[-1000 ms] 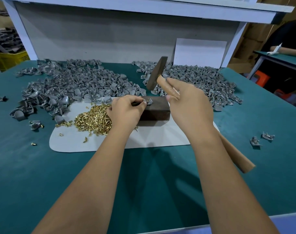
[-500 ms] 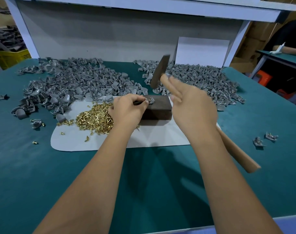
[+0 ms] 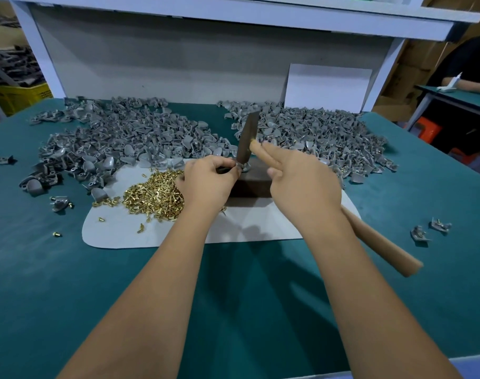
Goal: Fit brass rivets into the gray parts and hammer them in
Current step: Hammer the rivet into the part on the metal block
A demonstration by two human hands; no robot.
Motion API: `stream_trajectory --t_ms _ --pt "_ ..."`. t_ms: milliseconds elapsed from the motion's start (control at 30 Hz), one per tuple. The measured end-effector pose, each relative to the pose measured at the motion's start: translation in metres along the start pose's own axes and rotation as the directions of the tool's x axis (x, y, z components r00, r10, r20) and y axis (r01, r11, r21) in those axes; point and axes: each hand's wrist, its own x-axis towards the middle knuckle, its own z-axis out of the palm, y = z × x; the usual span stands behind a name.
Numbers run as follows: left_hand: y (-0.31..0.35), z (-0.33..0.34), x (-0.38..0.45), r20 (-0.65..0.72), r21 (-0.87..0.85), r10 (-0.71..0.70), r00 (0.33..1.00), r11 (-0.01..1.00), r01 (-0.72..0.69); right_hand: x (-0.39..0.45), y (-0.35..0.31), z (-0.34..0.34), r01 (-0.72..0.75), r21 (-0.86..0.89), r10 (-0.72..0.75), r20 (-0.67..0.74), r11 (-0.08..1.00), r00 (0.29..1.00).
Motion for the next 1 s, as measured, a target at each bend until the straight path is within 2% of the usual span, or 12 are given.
stream_trajectory --t_ms 67,200,233,367,433,567,600,733,767,833,933,1000 --pt "-0.0004 0.0002 0.0003 0.0 -0.001 -0.012 1.0 1.0 0.012 0.0032 -0.0008 -0.0032 0.01 0.021 -0.009 -0.051 1.0 0.999" --pt "0.0011 0.0009 0.0008 -0.012 0.017 -0.004 1.0 1.0 0.004 0.0029 -0.0011 -0.0047 0.039 0.075 -0.019 -0.249 0.996 0.968" --pt "0.0006 0.0005 0.0008 -0.009 0.005 0.002 1.0 1.0 -0.002 0.0007 -0.0006 -0.0035 0.039 0.073 -0.02 -0.243 0.997 0.97" --pt "0.0003 -0.0018 -0.0012 0.014 0.004 0.012 1.0 1.0 -0.012 -0.0031 0.0027 0.0018 0.003 0.019 -0.003 -0.023 1.0 1.0" --pt "0.0014 -0.0016 -0.0021 0.009 -0.016 0.002 1.0 1.0 -0.002 0.0005 0.0022 -0.0023 0.008 0.023 -0.007 -0.046 1.0 0.999" --pt "0.0018 0.0002 -0.0014 -0.012 0.03 -0.004 1.0 1.0 0.004 0.003 0.0009 -0.0075 0.049 0.081 -0.027 -0.248 0.996 0.968" --pt "0.0019 -0.0001 -0.0012 -0.016 0.034 -0.004 1.0 0.999 0.005 0.0015 0.001 -0.007 0.05 0.076 -0.029 -0.262 0.996 0.965" --pt "0.0012 -0.0018 -0.0015 0.019 -0.002 0.014 1.0 1.0 -0.014 -0.0026 0.0027 -0.0001 0.035 -0.027 -0.036 -0.03 0.999 0.999" --pt "0.001 -0.0025 -0.0018 0.02 -0.025 0.015 1.0 1.0 -0.014 -0.0022 0.0018 -0.0006 0.032 -0.023 -0.033 -0.016 0.999 0.999" --pt "0.0003 -0.0022 -0.0007 -0.002 -0.047 0.0 1.0 0.999 0.0 0.001 -0.0013 -0.0034 0.037 0.006 -0.037 -0.065 0.999 0.997" --pt "0.0013 0.0009 -0.0013 -0.024 0.033 0.0 1.0 0.999 0.001 0.0036 -0.0025 -0.0062 0.049 0.057 -0.034 -0.225 0.997 0.974" --pt "0.0029 0.0007 -0.0022 -0.019 0.035 0.001 1.0 0.999 0.0 -0.0006 -0.0013 -0.0044 0.052 0.01 -0.049 -0.231 0.999 0.972"
